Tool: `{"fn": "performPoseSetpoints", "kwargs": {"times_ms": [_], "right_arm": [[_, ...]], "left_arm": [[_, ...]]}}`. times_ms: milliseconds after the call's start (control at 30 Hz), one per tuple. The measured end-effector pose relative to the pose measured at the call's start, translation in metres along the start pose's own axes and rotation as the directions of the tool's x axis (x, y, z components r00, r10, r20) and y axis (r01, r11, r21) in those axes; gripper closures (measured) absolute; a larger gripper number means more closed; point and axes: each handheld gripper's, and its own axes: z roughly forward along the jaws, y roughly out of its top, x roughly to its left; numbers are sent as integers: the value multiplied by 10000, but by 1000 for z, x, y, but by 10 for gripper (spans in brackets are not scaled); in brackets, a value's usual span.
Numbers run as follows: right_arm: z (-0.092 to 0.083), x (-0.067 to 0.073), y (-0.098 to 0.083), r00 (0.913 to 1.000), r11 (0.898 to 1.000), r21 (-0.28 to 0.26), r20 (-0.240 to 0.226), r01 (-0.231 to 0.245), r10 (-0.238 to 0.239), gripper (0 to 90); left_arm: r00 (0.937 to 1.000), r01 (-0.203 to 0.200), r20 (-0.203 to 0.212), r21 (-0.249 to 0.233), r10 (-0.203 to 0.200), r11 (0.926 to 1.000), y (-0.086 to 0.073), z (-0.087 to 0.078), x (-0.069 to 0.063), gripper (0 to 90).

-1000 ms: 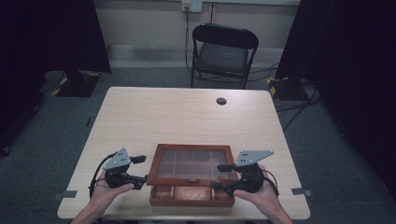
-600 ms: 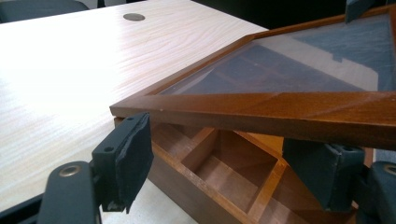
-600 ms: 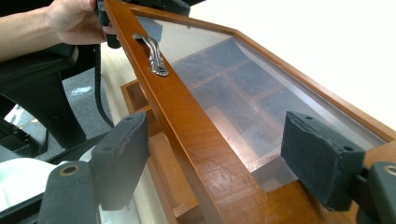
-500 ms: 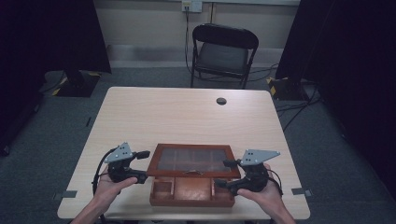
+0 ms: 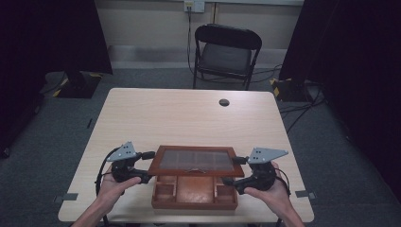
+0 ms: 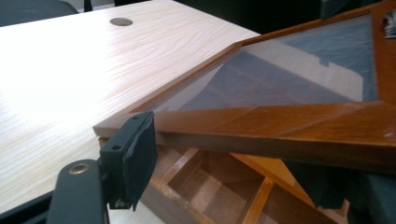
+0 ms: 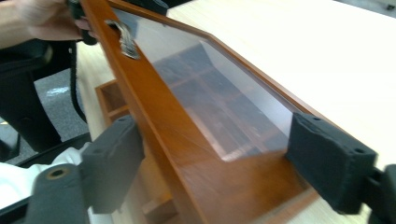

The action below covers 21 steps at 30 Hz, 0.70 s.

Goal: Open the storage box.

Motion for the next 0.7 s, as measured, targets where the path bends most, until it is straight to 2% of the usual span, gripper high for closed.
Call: {"fn": "performPoseSetpoints", "kwargs": {"times_ms": [133,200,333,400,433,533,600,700], "right_arm": [[-2,-4,-1,9999,10000,-68,105,-43,43,181],[-3,-7,-2,9997,9999,-120,226,-118,120,182],[-2,-12,-3,9990,9996,-181,380,-221,228,183],[-1,-14,-2,9989,9996,-151,389,-255,261,182],[-1,-15,-1,9989,9996,-135,395,-259,264,187],[0,-16,0,9985,9992,-196,416,-342,350,193],[2,-19,0,9980,9987,-281,468,-417,430,200],[5,-22,-1,9969,9975,-495,587,-496,525,233]], "left_arm": [[9999,117,-37,-93,-117,9999,2,0,0,274],[9999,-129,-107,-115,128,9999,4,1,1,280],[9999,18,-138,-201,-21,9998,6,1,1,281],[9999,-36,-133,-170,33,9998,7,1,2,281],[9999,80,-121,-151,-82,9999,8,1,2,283],[9999,46,-125,-135,-47,9999,10,1,4,287],[9999,151,-69,-115,-152,9998,13,2,5,288],[9999,83,-61,-116,-84,9999,16,2,6,292]]}}
